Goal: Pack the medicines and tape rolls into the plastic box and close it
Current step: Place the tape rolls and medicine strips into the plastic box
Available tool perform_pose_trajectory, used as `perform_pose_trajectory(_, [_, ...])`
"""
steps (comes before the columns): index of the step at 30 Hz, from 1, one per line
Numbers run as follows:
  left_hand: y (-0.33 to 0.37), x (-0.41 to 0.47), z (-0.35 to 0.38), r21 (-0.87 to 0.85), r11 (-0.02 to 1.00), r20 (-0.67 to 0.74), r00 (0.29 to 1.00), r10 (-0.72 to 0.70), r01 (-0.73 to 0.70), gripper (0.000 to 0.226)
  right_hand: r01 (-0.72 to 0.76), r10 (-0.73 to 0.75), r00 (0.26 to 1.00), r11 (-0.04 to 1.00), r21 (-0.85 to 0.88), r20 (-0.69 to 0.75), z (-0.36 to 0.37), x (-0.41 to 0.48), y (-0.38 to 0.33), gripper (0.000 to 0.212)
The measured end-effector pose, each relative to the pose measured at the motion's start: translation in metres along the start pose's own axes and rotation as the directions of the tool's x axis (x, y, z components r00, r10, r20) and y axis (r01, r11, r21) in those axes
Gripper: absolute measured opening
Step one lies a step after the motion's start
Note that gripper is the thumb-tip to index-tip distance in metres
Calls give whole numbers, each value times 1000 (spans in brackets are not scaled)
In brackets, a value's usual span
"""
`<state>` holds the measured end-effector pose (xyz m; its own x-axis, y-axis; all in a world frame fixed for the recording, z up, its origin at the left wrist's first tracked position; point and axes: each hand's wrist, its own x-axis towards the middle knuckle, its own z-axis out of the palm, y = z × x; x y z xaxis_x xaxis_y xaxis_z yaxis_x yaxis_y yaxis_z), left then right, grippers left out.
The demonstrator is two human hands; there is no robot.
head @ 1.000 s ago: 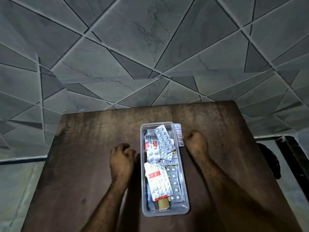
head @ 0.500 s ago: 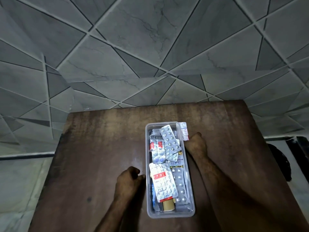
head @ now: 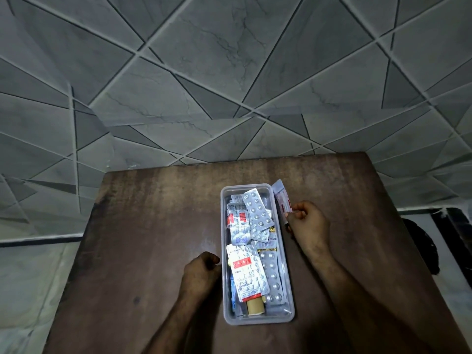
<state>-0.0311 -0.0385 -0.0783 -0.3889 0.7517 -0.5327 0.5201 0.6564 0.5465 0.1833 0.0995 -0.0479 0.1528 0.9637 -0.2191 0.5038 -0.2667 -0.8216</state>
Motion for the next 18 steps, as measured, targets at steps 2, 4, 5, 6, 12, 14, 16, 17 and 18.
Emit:
perform_pose_trajectory(2, [0, -3, 1, 0, 1000, 0, 1000, 2, -2, 21, 137, -139, 989, 988, -69, -38, -8, -21, -4, 16])
perform_pose_trajectory(4, [-1, -7, 1, -12, 1000, 0, 1000, 10, -10, 18, 251, -258, 965, 961, -114, -54, -15, -46, -11, 19])
perform_pose_trajectory(5, [-1, -9, 1, -27, 1000, -8, 1000, 9, -9, 14, 307, -316, 948, 942, -135, -48, -17, -59, -12, 20])
perform_pose_trajectory(6, [-2, -12, 2, -52, 999, -16, 1000, 2, -2, 10, 359, -367, 930, 921, -149, -29, -16, -70, -9, 21])
perform_pose_trajectory(12, [-11, -20, 3, -296, 953, -24, 997, -67, 57, 9, 550, -553, 826, 748, -372, 110, -4, -112, 17, 32])
perform_pose_trajectory(14, [-10, -25, 2, -342, 938, -38, 997, -73, 56, 12, 581, -515, 812, 667, -466, 274, 3, -121, 28, 39])
perform_pose_trajectory(16, [-9, -29, 3, -382, 923, -70, 994, -78, 46, 14, 617, -490, 786, 593, -516, 377, 8, -129, 36, 44])
perform_pose_trajectory(17, [-8, -31, 3, -401, 916, -93, 993, -76, 32, 14, 627, -498, 777, 564, -538, 385, 9, -133, 37, 42])
perform_pose_trajectory(18, [-8, -34, 3, -411, 911, -120, 990, -70, 15, 14, 631, -516, 772, 557, -540, 370, 9, -137, 36, 39])
